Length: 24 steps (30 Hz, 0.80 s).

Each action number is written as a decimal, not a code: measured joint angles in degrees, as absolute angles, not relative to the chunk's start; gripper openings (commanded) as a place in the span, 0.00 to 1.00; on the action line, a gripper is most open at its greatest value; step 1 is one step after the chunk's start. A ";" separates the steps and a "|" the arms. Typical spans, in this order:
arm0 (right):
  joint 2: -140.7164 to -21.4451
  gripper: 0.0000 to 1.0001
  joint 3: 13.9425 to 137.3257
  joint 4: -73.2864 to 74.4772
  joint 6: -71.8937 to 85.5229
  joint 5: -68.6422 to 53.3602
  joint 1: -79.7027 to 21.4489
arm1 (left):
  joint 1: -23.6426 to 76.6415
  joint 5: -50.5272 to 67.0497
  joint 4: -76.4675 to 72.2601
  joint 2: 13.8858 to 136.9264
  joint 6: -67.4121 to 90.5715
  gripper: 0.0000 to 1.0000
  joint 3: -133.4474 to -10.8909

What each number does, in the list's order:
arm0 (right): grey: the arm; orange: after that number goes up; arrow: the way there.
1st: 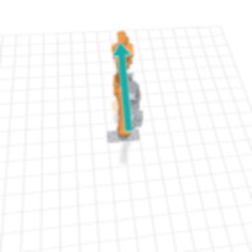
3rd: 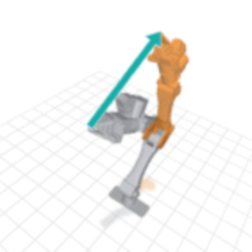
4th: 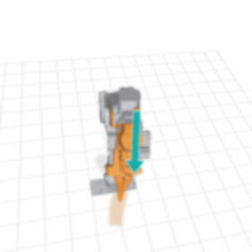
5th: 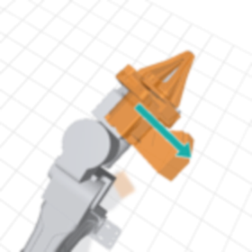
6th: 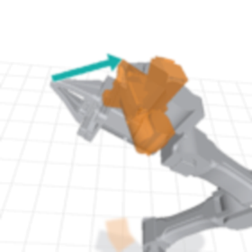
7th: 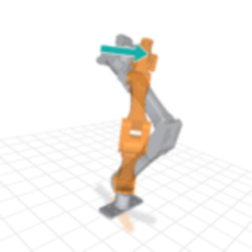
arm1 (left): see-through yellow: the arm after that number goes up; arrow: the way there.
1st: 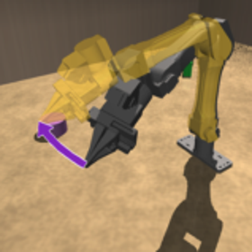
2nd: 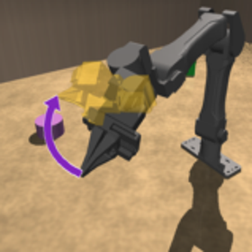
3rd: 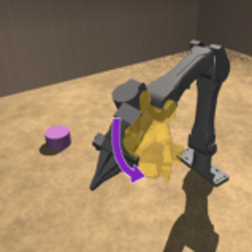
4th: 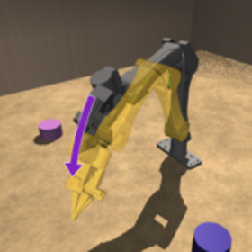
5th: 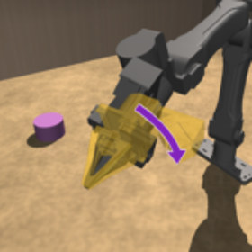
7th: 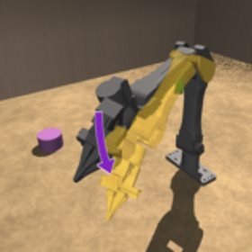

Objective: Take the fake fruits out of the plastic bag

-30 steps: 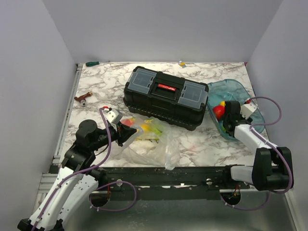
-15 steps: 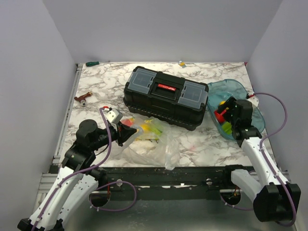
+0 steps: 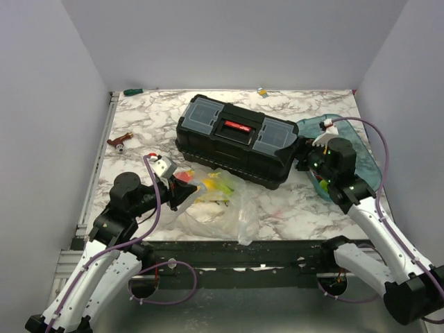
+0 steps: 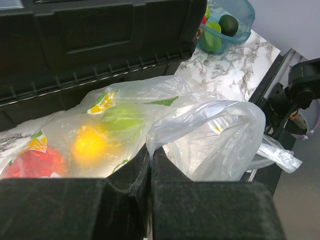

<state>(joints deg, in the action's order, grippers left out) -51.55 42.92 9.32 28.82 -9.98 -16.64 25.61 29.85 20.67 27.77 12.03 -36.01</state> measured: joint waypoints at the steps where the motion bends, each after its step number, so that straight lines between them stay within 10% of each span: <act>1: -51.20 0.77 42.92 9.32 28.42 -9.69 -18.46 | 25.61 29.85 20.67 27.77 12.03 0.00 -36.01; 11: -49.54 0.81 42.65 5.34 25.28 -6.11 -42.70 | 25.61 29.82 20.67 27.77 12.03 0.00 -36.01; 17: -43.46 0.83 42.41 6.50 24.95 6.15 -43.68 | 25.61 29.82 20.69 27.81 12.03 0.00 -36.01; 24: -47.94 0.82 47.11 5.08 24.08 -7.07 -44.97 | 25.61 29.82 20.69 28.25 12.03 0.00 -36.01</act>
